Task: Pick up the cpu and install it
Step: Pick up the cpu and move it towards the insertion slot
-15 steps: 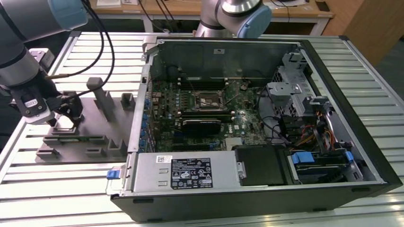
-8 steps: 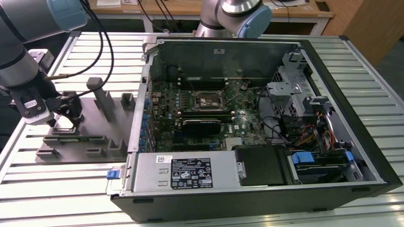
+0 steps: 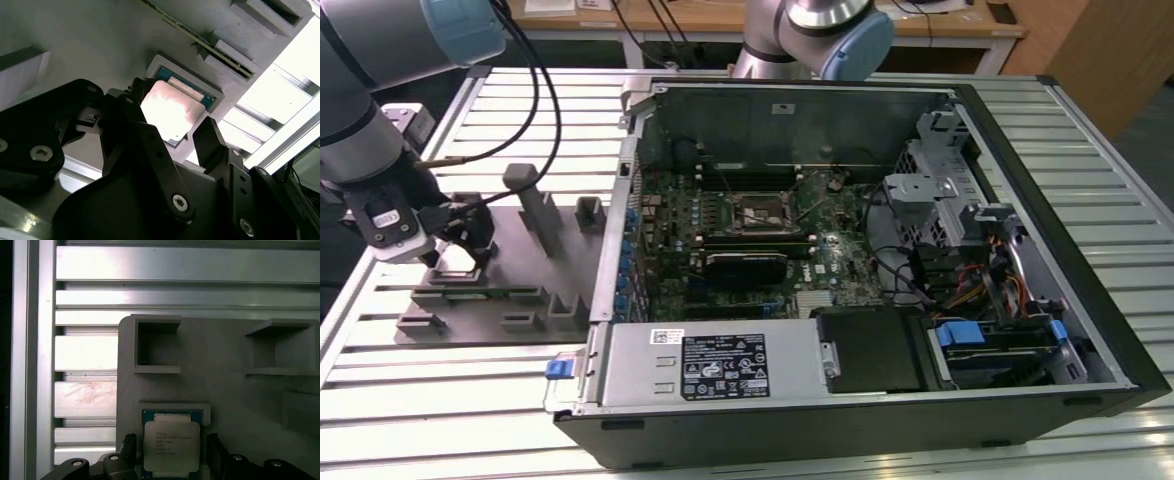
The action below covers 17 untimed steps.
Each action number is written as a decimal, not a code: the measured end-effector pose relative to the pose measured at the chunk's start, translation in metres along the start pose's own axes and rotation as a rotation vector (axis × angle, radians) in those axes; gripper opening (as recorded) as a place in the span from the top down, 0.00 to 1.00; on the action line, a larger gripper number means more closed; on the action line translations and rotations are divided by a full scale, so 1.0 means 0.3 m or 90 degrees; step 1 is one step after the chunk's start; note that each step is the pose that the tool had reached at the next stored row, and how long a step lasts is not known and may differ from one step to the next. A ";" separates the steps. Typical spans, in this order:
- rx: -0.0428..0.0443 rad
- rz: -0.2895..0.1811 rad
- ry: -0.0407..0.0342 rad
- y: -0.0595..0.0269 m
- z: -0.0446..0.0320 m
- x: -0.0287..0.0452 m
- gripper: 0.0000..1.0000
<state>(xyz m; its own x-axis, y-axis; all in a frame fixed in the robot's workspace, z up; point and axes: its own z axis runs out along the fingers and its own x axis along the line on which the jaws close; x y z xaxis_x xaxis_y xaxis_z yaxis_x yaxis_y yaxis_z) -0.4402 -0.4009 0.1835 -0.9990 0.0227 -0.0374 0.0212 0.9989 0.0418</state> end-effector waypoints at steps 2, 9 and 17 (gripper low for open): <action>0.0000 0.000 0.0000 0.000 0.000 0.000 0.34; 0.0000 0.000 0.0001 0.001 0.001 0.000 0.34; 0.0000 0.000 0.0001 0.001 0.002 0.000 0.35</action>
<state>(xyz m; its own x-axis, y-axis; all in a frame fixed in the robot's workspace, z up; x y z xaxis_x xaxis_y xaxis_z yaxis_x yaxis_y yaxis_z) -0.4402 -0.4007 0.1828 -0.9990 0.0227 -0.0373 0.0212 0.9989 0.0418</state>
